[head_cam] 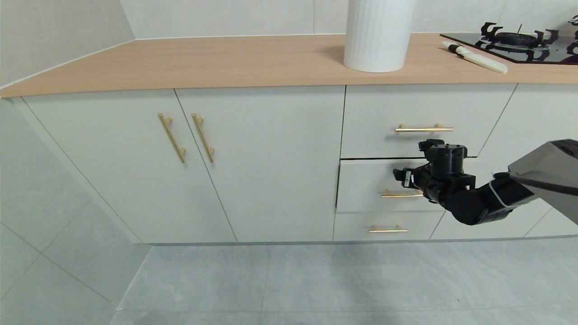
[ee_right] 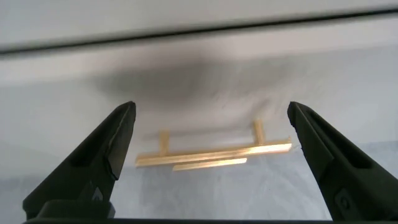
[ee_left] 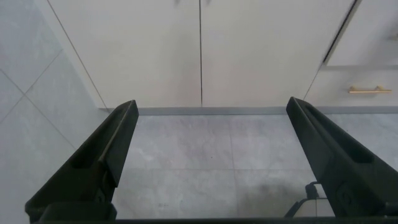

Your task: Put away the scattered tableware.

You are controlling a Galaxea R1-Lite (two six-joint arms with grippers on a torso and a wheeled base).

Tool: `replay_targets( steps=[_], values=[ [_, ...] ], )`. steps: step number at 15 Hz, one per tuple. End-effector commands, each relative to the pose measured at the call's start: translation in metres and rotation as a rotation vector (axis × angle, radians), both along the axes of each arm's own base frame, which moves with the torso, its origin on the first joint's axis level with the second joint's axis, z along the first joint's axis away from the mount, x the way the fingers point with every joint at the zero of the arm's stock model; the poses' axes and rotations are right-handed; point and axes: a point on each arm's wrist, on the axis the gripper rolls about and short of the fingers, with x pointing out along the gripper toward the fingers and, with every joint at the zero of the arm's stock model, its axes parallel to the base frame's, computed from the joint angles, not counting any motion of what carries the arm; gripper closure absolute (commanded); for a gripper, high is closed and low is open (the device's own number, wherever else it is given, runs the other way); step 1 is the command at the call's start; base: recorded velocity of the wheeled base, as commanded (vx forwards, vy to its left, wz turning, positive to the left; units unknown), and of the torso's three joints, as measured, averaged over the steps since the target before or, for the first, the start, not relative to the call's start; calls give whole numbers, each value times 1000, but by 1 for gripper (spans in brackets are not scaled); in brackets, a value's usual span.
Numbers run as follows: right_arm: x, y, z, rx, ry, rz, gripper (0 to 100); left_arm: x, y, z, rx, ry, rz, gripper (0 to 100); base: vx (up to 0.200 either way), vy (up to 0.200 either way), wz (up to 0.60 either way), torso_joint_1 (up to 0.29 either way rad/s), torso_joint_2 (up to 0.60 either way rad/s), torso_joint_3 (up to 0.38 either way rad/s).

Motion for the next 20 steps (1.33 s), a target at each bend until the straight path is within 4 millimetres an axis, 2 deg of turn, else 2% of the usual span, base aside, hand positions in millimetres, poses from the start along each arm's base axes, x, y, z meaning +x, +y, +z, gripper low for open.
replay_targets(
  steps=[1,10,14,16,17,18,20],
  values=[
    [6,1,-5,-3,-14,-21,0,0,0,0,0,1,1,0,0,0,0,0,0,0],
    [24,-7,-3,-12,-62,-132,0,0,0,0,0,1,1,0,0,0,0,0,0,0],
    [24,-9,-1,3,-71,-139,0,0,0,0,0,1,1,0,0,0,0,0,0,0],
    [19,-10,9,8,-85,-140,0,0,0,0,0,1,1,0,0,0,0,0,0,0],
    [3,-13,24,9,-89,-137,0,0,0,0,0,1,1,0,0,0,0,0,0,0],
    [-2,-13,29,10,-91,-134,0,0,0,0,0,1,1,0,0,0,0,0,0,0],
    [-62,-18,62,8,-87,-112,0,0,0,0,0,1,1,0,0,0,0,0,0,0]
  ],
)
